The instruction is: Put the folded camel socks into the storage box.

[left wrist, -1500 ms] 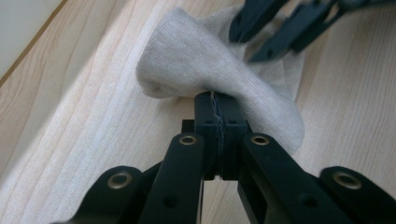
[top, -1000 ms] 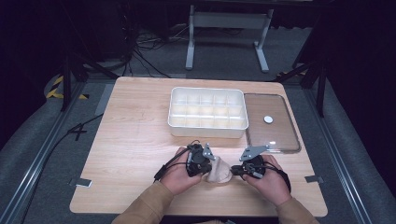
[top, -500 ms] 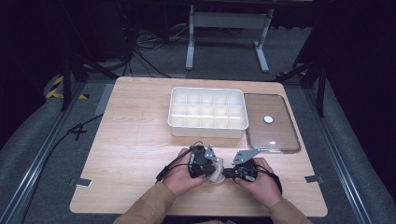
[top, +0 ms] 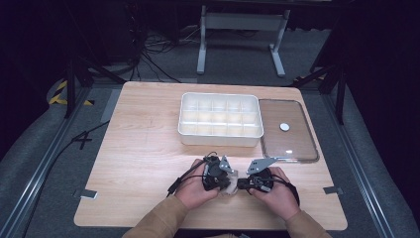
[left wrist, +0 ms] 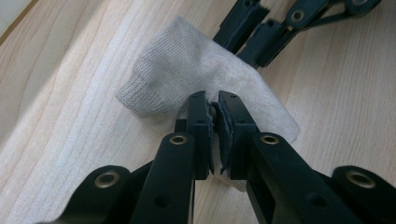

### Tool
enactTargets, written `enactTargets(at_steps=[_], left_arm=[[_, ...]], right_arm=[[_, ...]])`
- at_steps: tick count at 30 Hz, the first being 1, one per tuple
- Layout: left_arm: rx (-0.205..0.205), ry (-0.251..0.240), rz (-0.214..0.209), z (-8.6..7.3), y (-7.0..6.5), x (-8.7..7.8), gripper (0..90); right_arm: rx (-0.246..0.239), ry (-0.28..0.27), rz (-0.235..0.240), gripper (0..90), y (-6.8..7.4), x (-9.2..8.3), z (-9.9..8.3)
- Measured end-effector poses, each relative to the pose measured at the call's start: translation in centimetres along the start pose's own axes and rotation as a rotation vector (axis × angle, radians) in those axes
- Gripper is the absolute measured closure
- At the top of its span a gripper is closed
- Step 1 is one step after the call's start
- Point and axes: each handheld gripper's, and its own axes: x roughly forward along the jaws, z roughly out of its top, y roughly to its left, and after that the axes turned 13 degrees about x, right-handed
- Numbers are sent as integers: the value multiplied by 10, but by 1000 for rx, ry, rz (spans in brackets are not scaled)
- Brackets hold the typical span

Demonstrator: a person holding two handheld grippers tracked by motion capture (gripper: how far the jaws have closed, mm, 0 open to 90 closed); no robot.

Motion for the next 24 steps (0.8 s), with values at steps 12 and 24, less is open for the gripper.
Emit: enactTargets(at_steps=[12,24], left_arm=[[-5,-5,2,0,1,0,836],[-9,-7,-9,-1,1,0,826]], right_arm=[[5,-236,49,803,9,-23,12],[52,-246,54,802,2,-1,7]])
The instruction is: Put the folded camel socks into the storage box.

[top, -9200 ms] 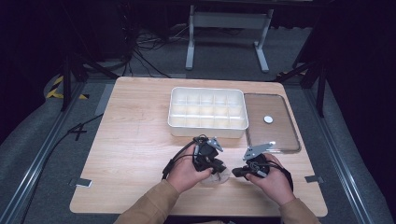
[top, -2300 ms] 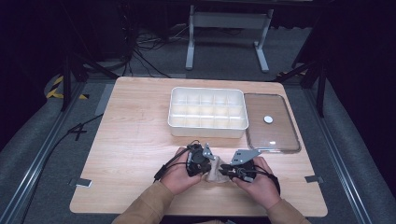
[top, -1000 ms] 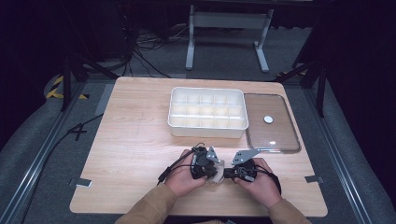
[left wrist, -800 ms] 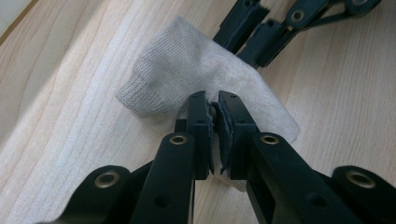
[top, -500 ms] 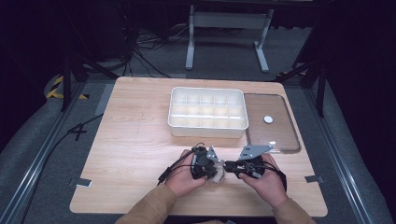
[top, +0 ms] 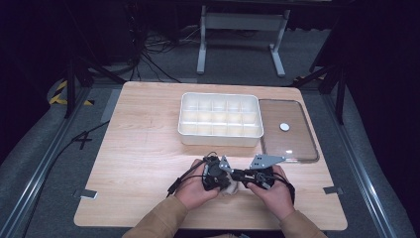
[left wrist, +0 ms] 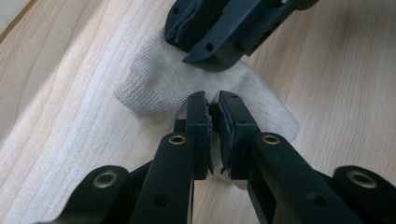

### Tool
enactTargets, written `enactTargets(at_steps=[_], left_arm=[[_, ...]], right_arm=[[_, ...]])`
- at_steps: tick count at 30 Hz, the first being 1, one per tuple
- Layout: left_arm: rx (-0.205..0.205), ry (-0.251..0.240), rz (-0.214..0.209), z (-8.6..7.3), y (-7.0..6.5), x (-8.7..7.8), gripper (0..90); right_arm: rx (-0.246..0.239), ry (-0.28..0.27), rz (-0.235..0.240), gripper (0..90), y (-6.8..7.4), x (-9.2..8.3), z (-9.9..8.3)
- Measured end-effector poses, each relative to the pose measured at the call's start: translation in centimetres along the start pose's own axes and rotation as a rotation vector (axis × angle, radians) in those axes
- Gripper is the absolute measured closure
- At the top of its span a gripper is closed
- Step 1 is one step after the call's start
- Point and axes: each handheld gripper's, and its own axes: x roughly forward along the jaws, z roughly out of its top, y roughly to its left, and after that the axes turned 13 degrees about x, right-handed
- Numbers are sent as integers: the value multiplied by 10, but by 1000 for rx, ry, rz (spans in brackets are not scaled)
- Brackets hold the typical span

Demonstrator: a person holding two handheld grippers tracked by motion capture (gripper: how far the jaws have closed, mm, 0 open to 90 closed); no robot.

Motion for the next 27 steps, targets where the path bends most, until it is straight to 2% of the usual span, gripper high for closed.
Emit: enactTargets(at_steps=[4,8,10,12,13,14,17,18,20,21,22,24,27], left_arm=[[4,-9,-2,0,0,1,818],[3,-19,-15,-1,0,-1,769],[-6,-54,-23,-4,3,-4,722],[-14,-94,-6,-6,6,-9,671],[-14,-94,-6,-6,6,-9,660],[-31,-128,13,-6,8,-12,661],[-48,-147,32,-7,11,-14,674],[-61,-170,36,-8,14,-14,675],[-121,-201,28,-10,22,-12,678],[-121,-201,28,-10,22,-12,692],[-128,-190,34,-11,24,-11,694],[-122,-146,37,-13,25,-7,695],[-138,-133,29,-14,26,-3,716]], right_arm=[[13,18,-9,794,-4,3,-3],[1,43,-21,758,-7,6,-6],[-11,46,-24,751,-7,7,-8],[-18,51,-29,745,-8,7,-8],[-22,53,-29,744,-8,7,-8],[-24,53,-29,744,-8,7,-8],[-35,55,-28,742,-8,7,-8],[-34,56,-25,742,-7,7,-8],[-47,60,-11,744,-7,8,-8],[-47,60,-11,744,-7,8,-8],[-69,68,3,745,-6,10,-8],[-78,68,11,745,-6,10,-7],[-95,68,15,744,-7,10,-7]])
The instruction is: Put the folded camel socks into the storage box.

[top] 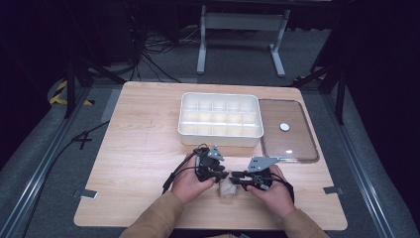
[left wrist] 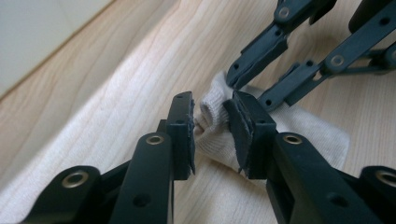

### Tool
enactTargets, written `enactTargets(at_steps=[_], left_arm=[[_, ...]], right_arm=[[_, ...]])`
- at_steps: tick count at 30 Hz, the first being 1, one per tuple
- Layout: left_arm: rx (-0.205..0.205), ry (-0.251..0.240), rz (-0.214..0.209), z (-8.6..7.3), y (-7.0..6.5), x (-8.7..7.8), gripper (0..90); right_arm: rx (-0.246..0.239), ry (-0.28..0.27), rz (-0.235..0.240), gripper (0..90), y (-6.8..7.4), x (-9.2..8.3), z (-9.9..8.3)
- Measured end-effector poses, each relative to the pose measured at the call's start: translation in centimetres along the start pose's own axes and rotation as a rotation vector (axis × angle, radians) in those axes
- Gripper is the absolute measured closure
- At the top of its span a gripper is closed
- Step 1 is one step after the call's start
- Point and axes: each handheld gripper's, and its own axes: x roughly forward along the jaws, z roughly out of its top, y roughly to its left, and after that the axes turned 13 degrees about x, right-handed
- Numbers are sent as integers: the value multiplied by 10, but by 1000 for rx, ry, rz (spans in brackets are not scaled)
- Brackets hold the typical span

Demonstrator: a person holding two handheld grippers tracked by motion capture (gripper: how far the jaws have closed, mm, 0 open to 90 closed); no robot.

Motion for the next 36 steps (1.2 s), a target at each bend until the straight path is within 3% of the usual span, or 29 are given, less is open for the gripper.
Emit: enactTargets(at_steps=[3,9,13,18,21,25,29,31,33,36], left_arm=[[-10,5,5,0,0,1,757],[-1,64,40,3,-3,1,805],[-22,60,45,2,-4,1,812],[-18,62,47,3,-4,1,818],[-36,58,39,3,-4,1,820],[-22,63,31,4,-4,0,820],[-32,56,26,4,-5,0,818],[-41,44,16,4,-3,1,816],[-42,47,30,3,-2,0,816],[-46,57,34,3,-2,-2,817]], right_arm=[[-15,-4,-6,741,1,0,0],[-19,-7,-27,689,8,-11,7],[-29,-10,-4,700,20,-16,10],[-51,-8,15,711,33,-12,13],[-41,16,28,683,36,-9,11],[-48,89,34,660,33,-5,7],[-91,144,29,643,32,-5,6],[-131,199,-5,622,32,-4,5],[-136,258,-34,611,31,-3,3],[-145,261,-41,600,28,0,0]])
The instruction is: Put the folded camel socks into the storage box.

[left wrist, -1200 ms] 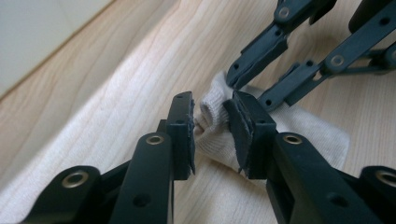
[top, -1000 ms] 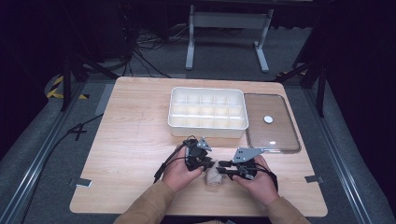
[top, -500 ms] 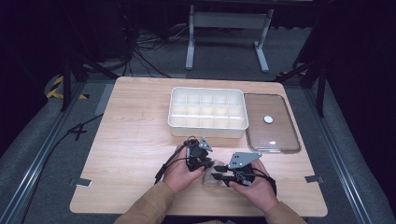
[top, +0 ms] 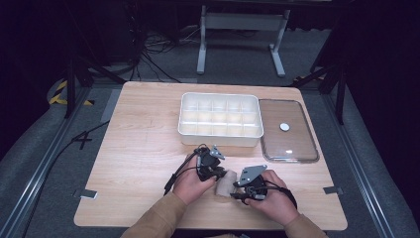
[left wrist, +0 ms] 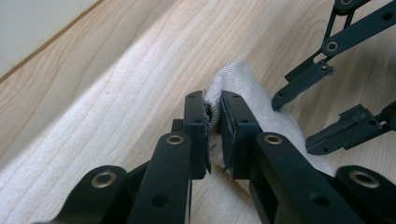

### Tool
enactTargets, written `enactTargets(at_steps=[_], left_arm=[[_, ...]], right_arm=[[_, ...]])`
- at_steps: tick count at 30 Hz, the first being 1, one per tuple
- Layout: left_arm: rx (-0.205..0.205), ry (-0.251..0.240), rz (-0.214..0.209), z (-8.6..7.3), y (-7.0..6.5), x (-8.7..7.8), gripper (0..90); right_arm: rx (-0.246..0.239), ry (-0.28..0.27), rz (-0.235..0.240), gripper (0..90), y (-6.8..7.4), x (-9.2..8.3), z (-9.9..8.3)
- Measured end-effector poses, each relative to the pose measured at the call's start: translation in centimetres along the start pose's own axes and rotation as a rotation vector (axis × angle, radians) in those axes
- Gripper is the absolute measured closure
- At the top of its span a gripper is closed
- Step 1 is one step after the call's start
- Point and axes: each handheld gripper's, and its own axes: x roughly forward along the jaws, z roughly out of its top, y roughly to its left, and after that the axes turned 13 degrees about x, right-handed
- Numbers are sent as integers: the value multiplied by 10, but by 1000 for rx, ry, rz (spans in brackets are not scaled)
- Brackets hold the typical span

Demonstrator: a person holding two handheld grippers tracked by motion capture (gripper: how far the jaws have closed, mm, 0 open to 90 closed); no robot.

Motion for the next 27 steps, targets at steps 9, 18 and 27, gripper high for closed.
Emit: enactTargets(at_steps=[9,18,27], left_arm=[[-15,-9,-10,0,-1,-2,811],[-17,-17,-9,1,-5,-3,816],[-18,-17,-5,1,-6,-2,815]], right_arm=[[18,5,15,594,-2,0,1],[114,-7,20,584,-13,-18,3],[265,-157,-16,484,-15,-28,12]])
